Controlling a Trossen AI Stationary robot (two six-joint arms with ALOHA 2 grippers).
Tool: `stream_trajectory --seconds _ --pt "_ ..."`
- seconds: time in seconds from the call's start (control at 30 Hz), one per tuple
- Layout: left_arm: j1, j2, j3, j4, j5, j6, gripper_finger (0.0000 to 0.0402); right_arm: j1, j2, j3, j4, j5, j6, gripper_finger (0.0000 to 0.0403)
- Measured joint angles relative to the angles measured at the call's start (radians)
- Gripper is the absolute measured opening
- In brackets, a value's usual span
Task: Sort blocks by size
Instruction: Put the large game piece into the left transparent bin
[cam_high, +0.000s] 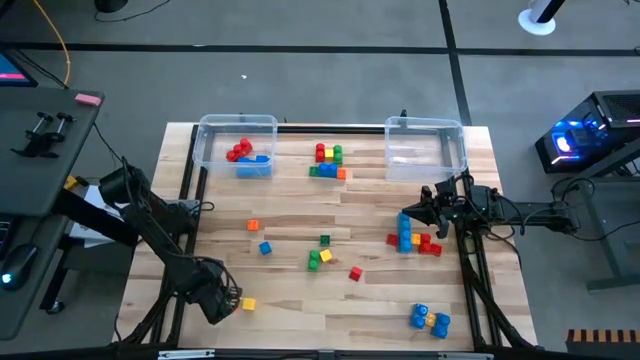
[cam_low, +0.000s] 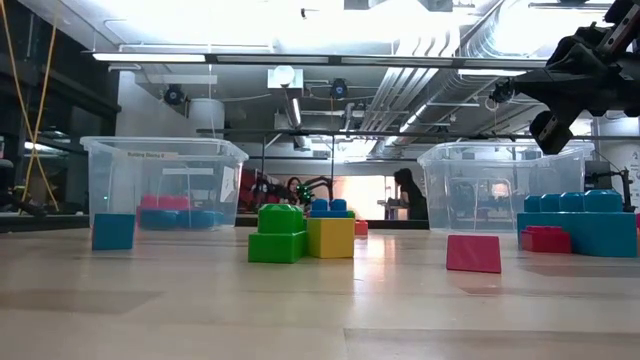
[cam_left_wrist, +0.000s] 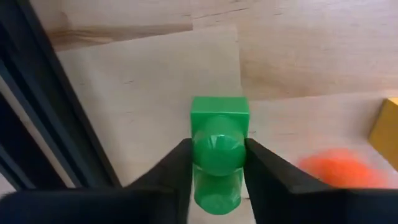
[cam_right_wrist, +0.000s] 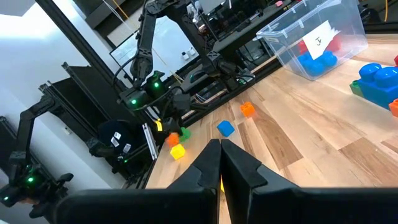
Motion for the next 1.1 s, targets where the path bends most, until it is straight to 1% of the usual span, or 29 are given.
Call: stream_trajectory --seconds 0.03,0.07,0.2,0.37,0.47,0.53,0.63,0.73,0.8,0.83,0.9,0.97,1.03,1.1 --pt "0.000 -0.008 -0.001 -0.008 -0.001 0.004 0.0063 0.000 0.000 0.000 0.000 0.000 0.000 0.0005" --pt "0.000 -0.016 -0.002 -0.018 -0.002 0.007 0.0054 0.000 0.000 0.000 0.000 0.000 0.000 0.0005" --pt "0.000 -0.090 -0.003 -0.101 -0.028 0.008 0.0054 0.000 0.000 0.000 0.000 0.000 0.000 0.0005" --pt "0.027 -0.232 -0.003 -0.277 -0.101 0.020 0.0054 0.000 0.000 0.000 0.000 0.000 0.000 0.0005" --pt "0.072 -0.341 -0.002 -0.328 -0.220 0.046 0.0054 0.000 0.000 0.000 0.000 0.000 0.000 0.0005" --pt "0.114 -0.413 0.013 -0.347 -0.332 0.074 0.0054 0.000 0.000 0.000 0.000 0.000 0.000 0.0005" --pt "0.210 -0.506 0.056 -0.367 -0.522 0.191 0.0054 0.000 0.000 0.000 0.000 0.000 0.000 0.0005" --pt "0.363 -0.574 0.125 -0.417 -0.672 0.400 0.0054 0.000 0.000 0.000 0.000 0.000 0.000 0.0005" --pt "0.499 -0.602 0.177 -0.460 -0.728 0.582 0.0054 0.000 0.000 0.000 0.000 0.000 0.000 0.0005" --pt "0.580 -0.610 0.203 -0.475 -0.740 0.688 0.0054 0.000 0.000 0.000 0.000 0.000 0.000 0.0005" --pt "0.755 -0.616 0.248 -0.505 -0.746 0.906 0.0054 0.000 0.000 0.000 0.000 0.000 0.000 0.0005" --pt "0.944 -0.614 0.277 -0.500 -0.741 1.139 0.0054 0.000 0.000 0.000 0.000 0.000 0.000 0.0005" --pt "1.135 -0.602 0.292 -0.460 -0.704 1.361 0.0054 0.000 0.000 0.000 0.000 0.000 0.000 0.0005" --pt "1.320 -0.579 0.296 -0.392 -0.629 1.565 0.0054 0.000 0.000 0.000 0.000 0.000 0.000 0.0005"
